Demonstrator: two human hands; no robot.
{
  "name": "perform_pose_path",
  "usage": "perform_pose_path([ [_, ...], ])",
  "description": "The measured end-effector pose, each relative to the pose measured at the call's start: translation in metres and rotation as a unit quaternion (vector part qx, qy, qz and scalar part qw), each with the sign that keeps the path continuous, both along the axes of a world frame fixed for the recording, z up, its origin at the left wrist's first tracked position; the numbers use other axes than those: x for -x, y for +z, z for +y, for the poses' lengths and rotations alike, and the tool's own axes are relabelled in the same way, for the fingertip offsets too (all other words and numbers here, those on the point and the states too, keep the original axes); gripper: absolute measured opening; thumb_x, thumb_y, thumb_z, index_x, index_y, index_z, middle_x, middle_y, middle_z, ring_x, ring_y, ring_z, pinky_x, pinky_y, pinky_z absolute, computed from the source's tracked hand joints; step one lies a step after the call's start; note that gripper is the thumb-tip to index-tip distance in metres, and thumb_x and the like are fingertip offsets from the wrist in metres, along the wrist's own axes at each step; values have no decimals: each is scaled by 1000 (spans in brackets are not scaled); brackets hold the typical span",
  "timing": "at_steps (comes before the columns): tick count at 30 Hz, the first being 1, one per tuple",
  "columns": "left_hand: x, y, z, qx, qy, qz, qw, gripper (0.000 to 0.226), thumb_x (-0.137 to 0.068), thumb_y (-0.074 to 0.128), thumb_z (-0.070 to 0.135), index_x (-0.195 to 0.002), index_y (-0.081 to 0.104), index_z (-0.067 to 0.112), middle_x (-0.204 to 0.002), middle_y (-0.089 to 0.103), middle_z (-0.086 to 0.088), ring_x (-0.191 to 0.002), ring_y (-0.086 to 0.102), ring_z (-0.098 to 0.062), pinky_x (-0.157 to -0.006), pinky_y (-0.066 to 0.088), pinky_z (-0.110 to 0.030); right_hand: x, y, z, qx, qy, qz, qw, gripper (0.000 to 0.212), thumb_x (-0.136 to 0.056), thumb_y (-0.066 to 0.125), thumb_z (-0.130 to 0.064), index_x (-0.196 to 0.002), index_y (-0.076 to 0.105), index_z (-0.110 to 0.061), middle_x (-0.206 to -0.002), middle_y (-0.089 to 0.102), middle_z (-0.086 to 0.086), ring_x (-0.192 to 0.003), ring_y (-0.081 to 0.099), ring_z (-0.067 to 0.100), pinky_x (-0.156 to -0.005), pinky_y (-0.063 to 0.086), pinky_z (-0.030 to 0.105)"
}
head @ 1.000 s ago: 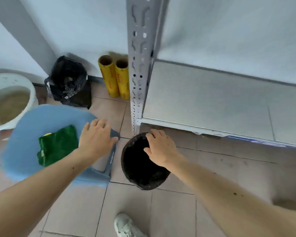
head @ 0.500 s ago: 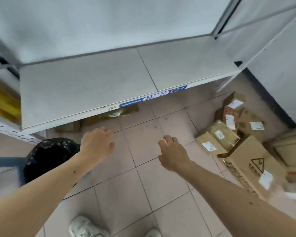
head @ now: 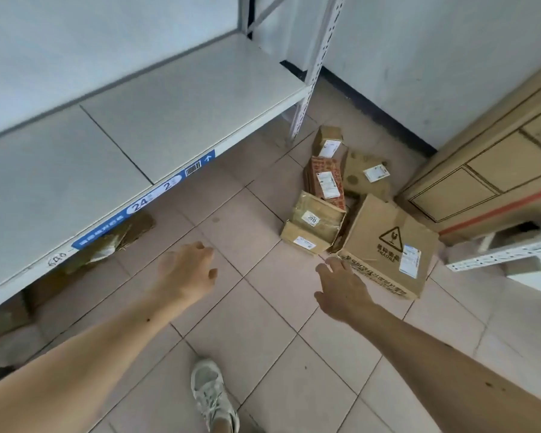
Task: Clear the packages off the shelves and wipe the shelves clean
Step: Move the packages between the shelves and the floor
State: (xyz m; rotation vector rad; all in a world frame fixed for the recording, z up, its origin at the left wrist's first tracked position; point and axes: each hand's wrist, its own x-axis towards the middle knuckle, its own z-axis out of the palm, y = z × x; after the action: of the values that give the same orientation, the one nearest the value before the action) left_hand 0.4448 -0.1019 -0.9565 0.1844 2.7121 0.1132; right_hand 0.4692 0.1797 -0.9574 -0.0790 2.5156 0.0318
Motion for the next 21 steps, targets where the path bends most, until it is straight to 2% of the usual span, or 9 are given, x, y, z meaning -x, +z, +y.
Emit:
perform_pose_path([
  [5, 54, -26, 32, 17, -52, -24, 998, 40, -98, 49, 44, -127, 54, 18, -126, 59, 0, -116, 57, -21, -94, 49, -37, 35, -24, 41, 0, -73, -1, 997, 54, -99, 53, -31, -147, 32, -16, -155, 27, 5, -140, 26, 26, -105, 42, 39],
  [10, 91, -62, 69, 28, -64, -51, 996, 46, -97, 48, 48, -131, 48, 18, -126, 58, 0, -117, 54, -23, -90, 45, -36, 57, -64, 79, 25, -152, -7, 988, 60, -96, 59, -31, -146, 30, -16, -151, 32, 5, -139, 28, 25, -104, 42, 42],
  [14, 118, -107, 101, -10, -36, -83, 996, 58, -93, 51, 54, -136, 44, 16, -128, 56, -2, -117, 54, -25, -91, 49, -41, 78, -102, 110, 45, -199, -9, 979, 67, -92, 66, -36, -146, 30, -16, -146, 39, 6, -135, 33, 27, -102, 43, 44],
  [21, 158, -212, 147, -107, 26, -113, 987, 80, -88, 59, 57, -148, 28, 14, -153, 33, -4, -134, 41, -27, -102, 44, -44, 116, -202, 146, 123, -276, -16, 953, 86, -81, 76, -46, -147, 30, -17, -144, 41, 9, -135, 38, 30, -103, 41, 45],
])
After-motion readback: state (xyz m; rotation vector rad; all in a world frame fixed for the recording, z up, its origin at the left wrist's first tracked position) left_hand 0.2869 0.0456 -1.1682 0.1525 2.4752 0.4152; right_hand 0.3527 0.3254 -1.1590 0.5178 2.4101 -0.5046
